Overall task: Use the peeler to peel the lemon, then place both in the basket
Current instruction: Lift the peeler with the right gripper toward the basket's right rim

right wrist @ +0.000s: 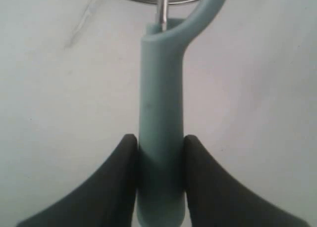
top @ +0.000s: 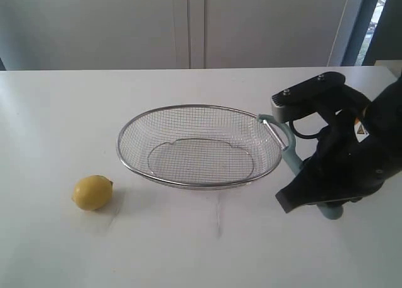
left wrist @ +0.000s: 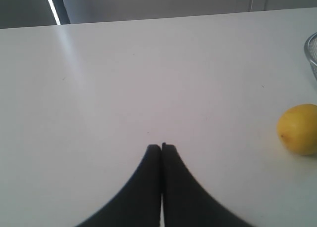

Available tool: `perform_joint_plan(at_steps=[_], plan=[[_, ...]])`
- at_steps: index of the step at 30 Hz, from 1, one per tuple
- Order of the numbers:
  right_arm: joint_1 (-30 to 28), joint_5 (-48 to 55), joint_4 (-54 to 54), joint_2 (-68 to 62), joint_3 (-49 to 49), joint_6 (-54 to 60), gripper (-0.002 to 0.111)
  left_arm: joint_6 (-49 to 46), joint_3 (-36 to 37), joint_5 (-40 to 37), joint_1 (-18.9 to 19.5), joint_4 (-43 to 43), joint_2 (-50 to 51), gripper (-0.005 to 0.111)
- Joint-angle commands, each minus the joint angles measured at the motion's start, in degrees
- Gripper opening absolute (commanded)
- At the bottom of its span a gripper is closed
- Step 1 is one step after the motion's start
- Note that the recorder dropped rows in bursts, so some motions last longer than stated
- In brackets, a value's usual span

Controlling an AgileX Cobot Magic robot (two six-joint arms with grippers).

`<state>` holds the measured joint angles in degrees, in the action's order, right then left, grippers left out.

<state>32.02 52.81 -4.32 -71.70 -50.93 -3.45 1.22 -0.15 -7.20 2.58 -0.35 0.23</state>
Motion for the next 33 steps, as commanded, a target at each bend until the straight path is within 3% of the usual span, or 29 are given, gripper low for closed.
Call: perform_joint_plan(at_steps=[1, 33], plan=[[-0.04, -0.50, -0.29, 0.28, -0.55, 0.68, 0.001, -0.01, 0.15, 0.09, 0.24, 0.02, -0.23, 0.000], [-0.04, -2.74, -0.39, 0.28, -2.87, 0.80, 0.001, -0.01, 0.15, 0.09, 0.24, 0.02, -0.23, 0.000]])
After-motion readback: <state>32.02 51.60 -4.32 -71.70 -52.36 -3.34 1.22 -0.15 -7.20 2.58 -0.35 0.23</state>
